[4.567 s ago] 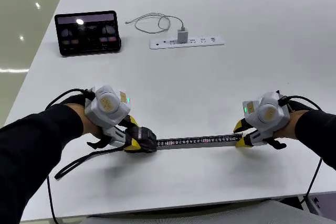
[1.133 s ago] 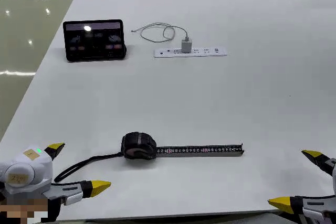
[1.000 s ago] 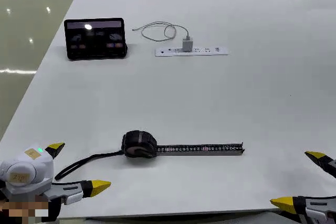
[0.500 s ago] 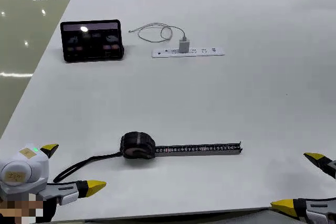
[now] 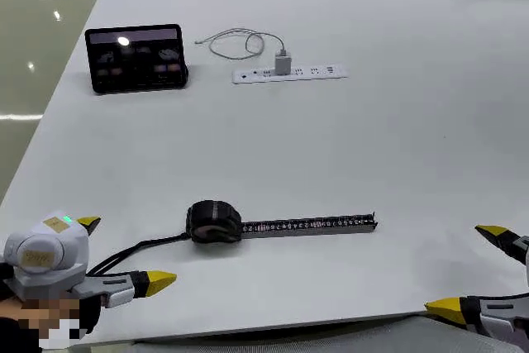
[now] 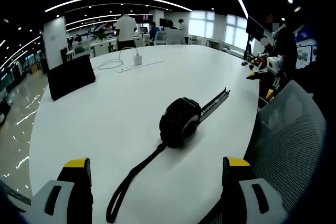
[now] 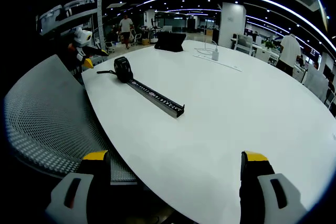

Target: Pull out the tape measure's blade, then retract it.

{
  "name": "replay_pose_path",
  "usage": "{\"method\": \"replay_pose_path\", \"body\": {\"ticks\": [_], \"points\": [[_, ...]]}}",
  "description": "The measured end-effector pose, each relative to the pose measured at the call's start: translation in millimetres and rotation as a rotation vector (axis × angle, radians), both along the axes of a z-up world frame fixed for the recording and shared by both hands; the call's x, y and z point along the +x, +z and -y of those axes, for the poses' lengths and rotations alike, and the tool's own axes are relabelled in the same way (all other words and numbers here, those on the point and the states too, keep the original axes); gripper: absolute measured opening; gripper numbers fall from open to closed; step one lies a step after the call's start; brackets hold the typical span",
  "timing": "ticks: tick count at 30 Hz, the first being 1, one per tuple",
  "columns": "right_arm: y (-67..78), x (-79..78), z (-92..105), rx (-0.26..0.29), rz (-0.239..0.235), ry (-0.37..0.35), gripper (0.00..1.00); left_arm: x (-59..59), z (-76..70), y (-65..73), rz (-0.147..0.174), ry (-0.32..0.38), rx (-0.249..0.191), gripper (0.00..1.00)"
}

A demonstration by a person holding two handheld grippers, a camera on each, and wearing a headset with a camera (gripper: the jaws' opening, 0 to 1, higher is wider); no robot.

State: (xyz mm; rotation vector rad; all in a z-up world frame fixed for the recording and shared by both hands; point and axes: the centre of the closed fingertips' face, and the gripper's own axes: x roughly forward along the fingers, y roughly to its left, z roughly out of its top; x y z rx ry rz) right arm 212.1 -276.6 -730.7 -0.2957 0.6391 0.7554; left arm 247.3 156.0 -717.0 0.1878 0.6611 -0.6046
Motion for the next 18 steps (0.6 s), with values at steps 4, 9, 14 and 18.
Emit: {"method": "replay_pose_path", "body": {"ticks": [4, 9, 14, 18], "points": [[3.9, 4.6, -2.1, -0.012, 0.004, 0.020, 0.99, 7.5, 4.8, 2.0, -0.011, 0.022, 0.030, 1.00], [4.8, 8.9, -6.9, -0.024, 0.003, 0.050, 0.98, 17.3, 18.6, 7.1, -0.010, 0.030, 0.029, 1.00], [5.5, 13.6, -11.3, -0.026, 0.002, 0.068, 0.97, 24.7, 34.0, 7.2, -0.040, 0.049, -0.004, 1.00], [3.6, 18.2, -15.9, -0.045, -0.008, 0.096, 0.98, 29.8, 45.5, 1.5, -0.053, 0.058, 0.011, 1.00]]}}
